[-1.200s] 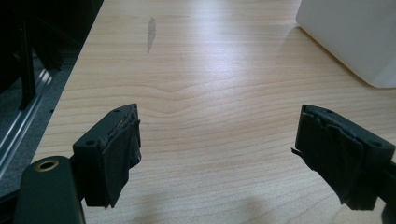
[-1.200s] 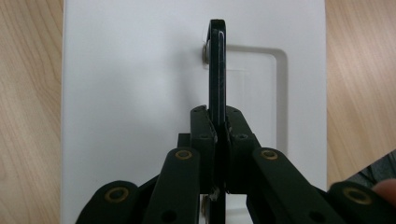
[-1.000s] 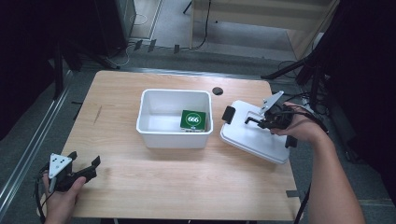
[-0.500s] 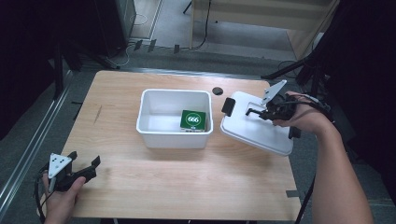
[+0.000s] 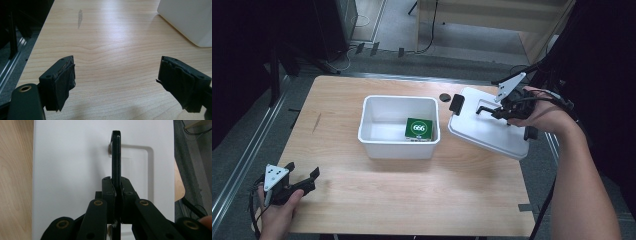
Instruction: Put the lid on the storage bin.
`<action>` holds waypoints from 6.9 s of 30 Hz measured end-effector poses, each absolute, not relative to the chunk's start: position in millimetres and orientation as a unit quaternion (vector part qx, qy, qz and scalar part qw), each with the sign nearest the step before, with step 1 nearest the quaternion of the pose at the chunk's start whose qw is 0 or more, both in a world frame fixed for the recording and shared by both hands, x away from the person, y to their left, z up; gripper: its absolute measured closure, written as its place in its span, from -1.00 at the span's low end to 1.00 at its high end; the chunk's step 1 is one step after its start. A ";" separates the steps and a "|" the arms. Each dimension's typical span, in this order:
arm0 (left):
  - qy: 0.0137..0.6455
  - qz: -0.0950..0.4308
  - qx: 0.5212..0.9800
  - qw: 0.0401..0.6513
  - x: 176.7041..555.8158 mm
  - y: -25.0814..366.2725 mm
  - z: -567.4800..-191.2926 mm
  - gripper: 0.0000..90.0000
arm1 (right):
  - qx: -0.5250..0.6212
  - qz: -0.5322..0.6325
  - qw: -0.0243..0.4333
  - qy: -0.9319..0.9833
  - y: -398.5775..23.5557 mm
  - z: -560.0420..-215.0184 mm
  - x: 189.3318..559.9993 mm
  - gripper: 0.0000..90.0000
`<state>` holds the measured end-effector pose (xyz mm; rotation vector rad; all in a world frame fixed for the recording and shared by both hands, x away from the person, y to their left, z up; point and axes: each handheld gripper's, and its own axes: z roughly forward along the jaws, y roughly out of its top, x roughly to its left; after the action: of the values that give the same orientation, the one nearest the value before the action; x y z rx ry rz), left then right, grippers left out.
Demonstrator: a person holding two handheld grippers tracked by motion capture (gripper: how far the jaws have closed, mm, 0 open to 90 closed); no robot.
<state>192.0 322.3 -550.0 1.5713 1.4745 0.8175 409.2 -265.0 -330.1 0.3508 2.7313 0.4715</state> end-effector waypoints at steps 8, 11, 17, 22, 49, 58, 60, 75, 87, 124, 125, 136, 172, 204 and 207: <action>0.584 0.324 0.624 0.407 192.1 322.3 -550.0 -0.67 | 0.112 0.168 0.175 0.964 -251.9 -319.3 408.2 0.90; 0.584 0.323 0.623 0.408 191.9 322.7 -549.9 -0.67 | 0.109 0.174 0.175 0.963 -245.6 -317.0 408.5 0.90; 0.582 0.323 0.624 0.408 191.5 322.4 -549.8 -0.67 | 0.101 0.181 0.169 0.964 -231.1 -317.0 410.2 0.90; 0.583 0.323 0.623 0.409 191.6 322.5 -549.8 -0.67 | 0.094 0.182 0.163 0.965 -216.7 -317.2 412.2 0.90; 0.581 0.323 0.622 0.413 190.9 322.9 -549.7 -0.67 | 0.035 0.194 0.141 0.970 -132.8 -320.4 416.0 0.90; 0.581 0.323 0.622 0.414 190.7 323.2 -549.6 -0.67 | 0.017 0.194 0.132 0.972 -108.0 -327.2 419.1 0.90; 0.581 0.323 0.621 0.414 190.7 323.2 -549.6 -0.67 | 0.013 0.195 0.131 0.972 -102.7 -328.2 420.0 0.90; 0.581 0.322 0.619 0.419 190.2 324.3 -549.4 -0.67 | -0.014 0.196 0.123 0.973 -65.5 -335.2 425.4 0.90; 0.581 0.320 0.619 0.421 189.9 324.8 -549.3 -0.67 | -0.032 0.196 0.116 0.973 -37.0 -342.9 425.5 0.90; 0.580 0.318 0.619 0.423 189.9 325.3 -549.2 -0.67 | -0.030 0.193 0.103 0.975 -7.7 -349.9 430.0 0.68; 0.580 0.317 0.620 0.422 189.9 325.4 -549.1 -0.67 | -0.029 0.198 0.103 0.974 -9.2 -348.5 430.3 0.68; 0.580 0.317 0.620 0.423 190.0 325.2 -549.1 -0.67 | -0.009 0.213 0.094 0.972 -27.6 -339.4 427.0 0.56; 0.581 0.320 0.620 0.418 191.4 324.7 -549.6 -0.67 | 0.071 0.195 0.108 0.972 -111.5 -339.5 409.3 -0.92; 0.581 0.322 0.622 0.414 191.1 323.1 -549.7 -0.67 | 0.133 0.225 0.134 0.956 -195.4 -368.0 385.4 -1.00; 0.581 0.322 0.622 0.414 191.0 323.0 -549.7 -0.67 | 0.134 0.225 0.138 0.955 -201.3 -372.2 383.4 -1.00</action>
<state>191.0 323.0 -549.7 1.5630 1.4609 0.8100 383.4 -201.3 -372.2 0.3881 2.7632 0.6505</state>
